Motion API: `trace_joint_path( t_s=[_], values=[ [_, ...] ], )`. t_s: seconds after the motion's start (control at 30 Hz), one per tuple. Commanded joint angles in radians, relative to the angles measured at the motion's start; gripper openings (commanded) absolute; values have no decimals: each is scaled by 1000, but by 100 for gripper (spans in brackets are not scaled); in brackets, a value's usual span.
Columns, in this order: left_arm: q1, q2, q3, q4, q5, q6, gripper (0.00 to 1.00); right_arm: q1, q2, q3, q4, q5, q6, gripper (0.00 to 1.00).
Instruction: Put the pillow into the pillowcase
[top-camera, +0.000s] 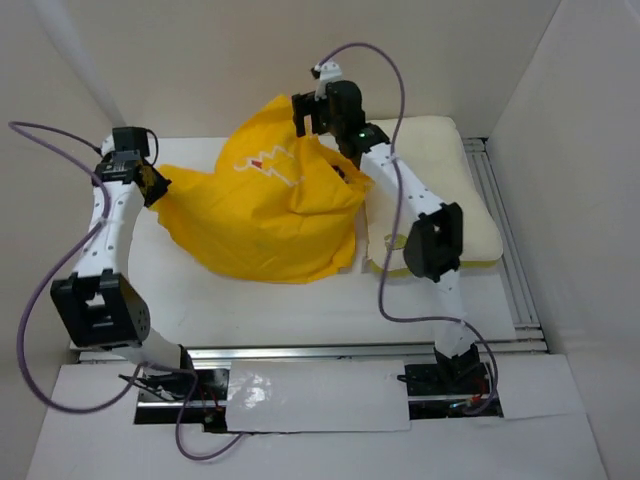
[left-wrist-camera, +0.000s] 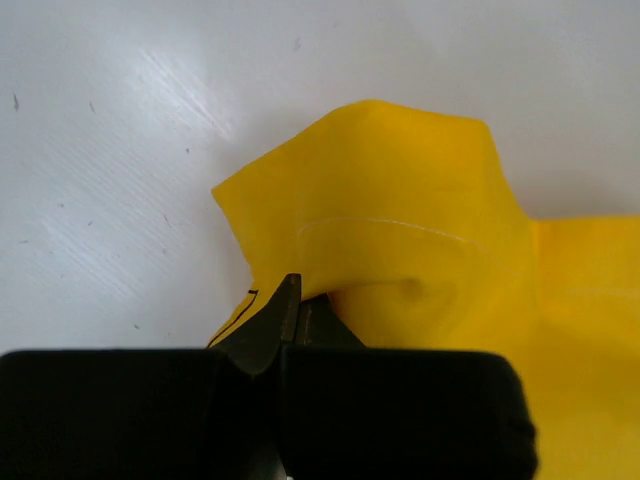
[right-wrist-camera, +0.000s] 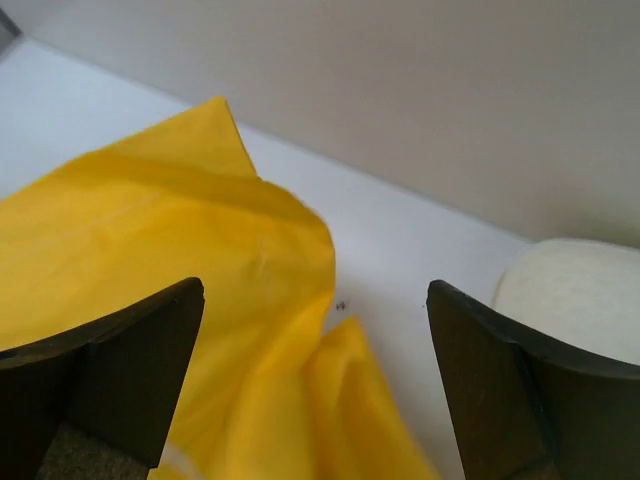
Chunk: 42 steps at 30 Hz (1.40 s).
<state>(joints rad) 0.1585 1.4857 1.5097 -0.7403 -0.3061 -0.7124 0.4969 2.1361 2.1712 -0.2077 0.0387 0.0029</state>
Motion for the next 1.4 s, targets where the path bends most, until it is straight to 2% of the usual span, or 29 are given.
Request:
trace_joint_path(
  t_s=[0.0,0.03,0.07,0.1,0.13,0.17,0.23,0.27,0.33,0.57,0.63,0.77,0.87,1.0,1.23,1.37],
  values=[
    [42,98,7,-14,39,-85,0,-23,218,322,-284,-74,2,100],
    [42,113,7,-14,23,-94,0,-35,232,367,-301,-83,2,100],
    [53,113,-8,-28,13,-107,0,-35,223,322,-302,-83,2,100],
    [71,113,-17,-28,1,-120,0,-47,149,250,-233,-92,2,100],
    [84,101,-51,-28,-13,-145,0,-47,93,155,-187,-92,2,100],
    [107,90,-69,-28,-13,-156,0,-58,-23,-43,-139,-92,2,100],
    [128,70,-111,-28,-24,-180,0,-67,-123,-207,-55,-92,2,100],
    [139,44,-124,-28,-33,-180,0,-67,-171,-328,-55,-82,2,100],
    [159,18,-164,-39,-33,-199,0,-67,-277,-466,-71,-63,26,100],
    [199,-116,-244,-103,-83,-226,0,0,-416,-766,-176,13,126,100],
    [210,-162,-272,-125,-97,-236,0,28,-426,-800,-196,35,141,100],
    [219,-223,-318,-125,-97,-210,0,101,-414,-901,-183,35,172,93],
    [219,-245,-344,-125,-88,-187,0,126,-401,-942,-193,79,216,93],
    [219,-255,-381,-116,-67,-187,0,126,-401,-998,-148,104,238,92],
    [219,-255,-381,-116,-77,-187,0,115,-305,-987,-119,95,272,90],
    [219,-245,-381,-116,-67,-187,0,95,-283,-1010,-73,95,308,86]
  ],
)
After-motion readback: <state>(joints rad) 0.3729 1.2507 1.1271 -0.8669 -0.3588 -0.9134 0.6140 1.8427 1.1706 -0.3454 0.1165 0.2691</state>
